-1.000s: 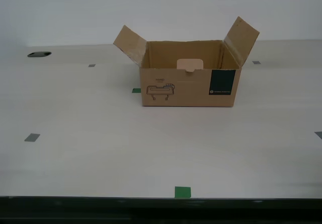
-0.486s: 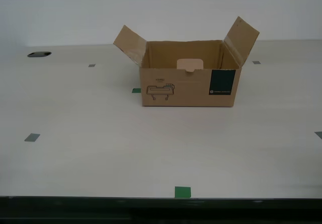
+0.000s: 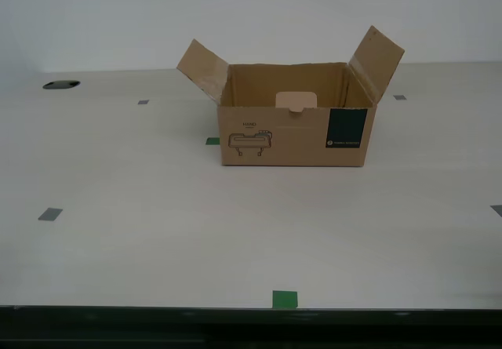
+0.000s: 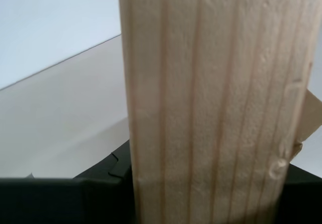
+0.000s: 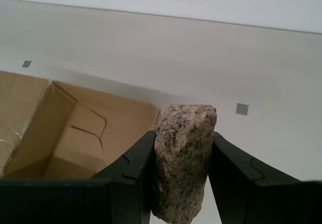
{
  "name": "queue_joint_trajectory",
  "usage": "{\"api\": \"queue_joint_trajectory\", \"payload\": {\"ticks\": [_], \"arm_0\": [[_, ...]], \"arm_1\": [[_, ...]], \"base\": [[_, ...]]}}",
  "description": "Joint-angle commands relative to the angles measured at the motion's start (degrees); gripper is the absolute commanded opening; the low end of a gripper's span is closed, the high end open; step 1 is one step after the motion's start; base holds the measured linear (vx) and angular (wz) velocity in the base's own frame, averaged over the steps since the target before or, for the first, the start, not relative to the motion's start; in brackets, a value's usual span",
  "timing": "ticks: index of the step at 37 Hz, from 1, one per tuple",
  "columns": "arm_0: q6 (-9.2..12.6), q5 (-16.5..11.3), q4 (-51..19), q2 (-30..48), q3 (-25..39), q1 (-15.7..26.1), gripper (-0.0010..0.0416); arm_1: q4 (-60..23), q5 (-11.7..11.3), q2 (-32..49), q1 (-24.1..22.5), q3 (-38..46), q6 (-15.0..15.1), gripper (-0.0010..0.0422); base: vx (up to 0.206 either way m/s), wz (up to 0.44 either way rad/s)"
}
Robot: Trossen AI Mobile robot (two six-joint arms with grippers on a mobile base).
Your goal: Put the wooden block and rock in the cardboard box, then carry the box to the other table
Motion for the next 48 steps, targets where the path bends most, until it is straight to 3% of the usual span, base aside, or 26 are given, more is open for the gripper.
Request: {"api": "queue_joint_trajectory", "payload": {"ticks": [1, 16, 35, 38, 41, 48], "arm_0": [[0.50, -0.42, 0.13, -0.07, -0.04, 1.77, -0.0001], [0.87, -0.42, 1.66, 0.28, -0.04, 8.74, -0.0001], [1.31, -0.42, 5.95, 0.28, -0.07, 13.35, -0.0001], [1.38, -0.42, 6.58, 0.28, -0.13, 13.92, -0.0001], [1.44, -0.42, 8.09, 0.28, -1.05, 14.47, -0.0001], [1.86, -0.42, 9.75, 0.26, -4.85, 15.56, -0.0001]], "arm_1": [[0.66, 0.42, -0.02, -0.37, 0.09, 1.16, -0.0001], [5.92, 0.42, -0.02, -3.32, -2.95, 1.99, -0.0001], [15.41, 0.44, -0.02, -7.34, -11.78, 2.64, -0.0001], [18.47, 1.27, -0.02, -8.33, -13.79, 2.64, -0.0001], [20.98, 2.34, -0.02, -9.25, -15.91, 2.60, -0.0001], [25.29, 2.34, -0.02, -10.49, -20.33, 2.64, -0.0001]], "base": [[0.000, 0.000], [0.000, 0.000], [0.000, 0.000], [0.000, 0.000], [0.000, 0.000], [0.000, 0.000]]}}
